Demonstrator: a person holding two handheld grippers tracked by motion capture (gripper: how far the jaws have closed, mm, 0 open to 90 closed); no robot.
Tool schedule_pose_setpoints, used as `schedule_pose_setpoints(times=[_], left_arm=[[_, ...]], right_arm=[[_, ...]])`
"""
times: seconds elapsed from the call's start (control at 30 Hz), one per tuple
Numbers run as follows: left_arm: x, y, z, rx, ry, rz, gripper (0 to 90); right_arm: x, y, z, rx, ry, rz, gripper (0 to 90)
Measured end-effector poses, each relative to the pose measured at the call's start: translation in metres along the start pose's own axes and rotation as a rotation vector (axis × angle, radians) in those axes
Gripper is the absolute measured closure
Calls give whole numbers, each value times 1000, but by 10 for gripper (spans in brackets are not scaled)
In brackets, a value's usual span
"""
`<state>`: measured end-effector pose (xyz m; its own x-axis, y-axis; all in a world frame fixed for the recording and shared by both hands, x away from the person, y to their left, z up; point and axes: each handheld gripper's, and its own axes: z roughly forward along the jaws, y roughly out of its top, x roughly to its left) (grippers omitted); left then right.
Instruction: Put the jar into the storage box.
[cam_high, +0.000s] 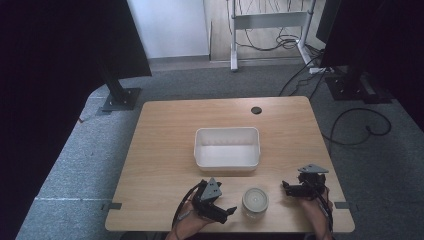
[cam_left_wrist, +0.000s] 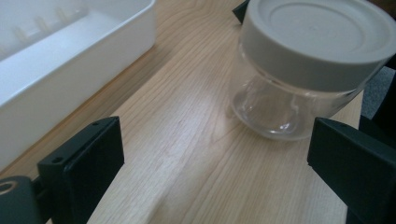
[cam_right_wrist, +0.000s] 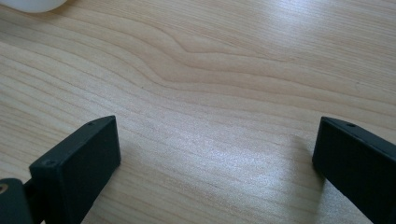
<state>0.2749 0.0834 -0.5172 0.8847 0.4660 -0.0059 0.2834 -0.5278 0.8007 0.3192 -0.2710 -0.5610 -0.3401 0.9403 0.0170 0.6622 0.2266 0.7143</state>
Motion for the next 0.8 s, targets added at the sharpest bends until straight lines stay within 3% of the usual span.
schedule_pose_setpoints(times=[0.33,0.67,0.8], left_arm=[[-15,9,11,1,-44,37,30],[-25,16,25,20,-62,72,29],[-29,18,31,21,-77,72,29]], right_arm=[[0,0,0,0,1,-2,6],[0,0,0,0,1,-1,6],[0,0,0,-1,1,-2,6]])
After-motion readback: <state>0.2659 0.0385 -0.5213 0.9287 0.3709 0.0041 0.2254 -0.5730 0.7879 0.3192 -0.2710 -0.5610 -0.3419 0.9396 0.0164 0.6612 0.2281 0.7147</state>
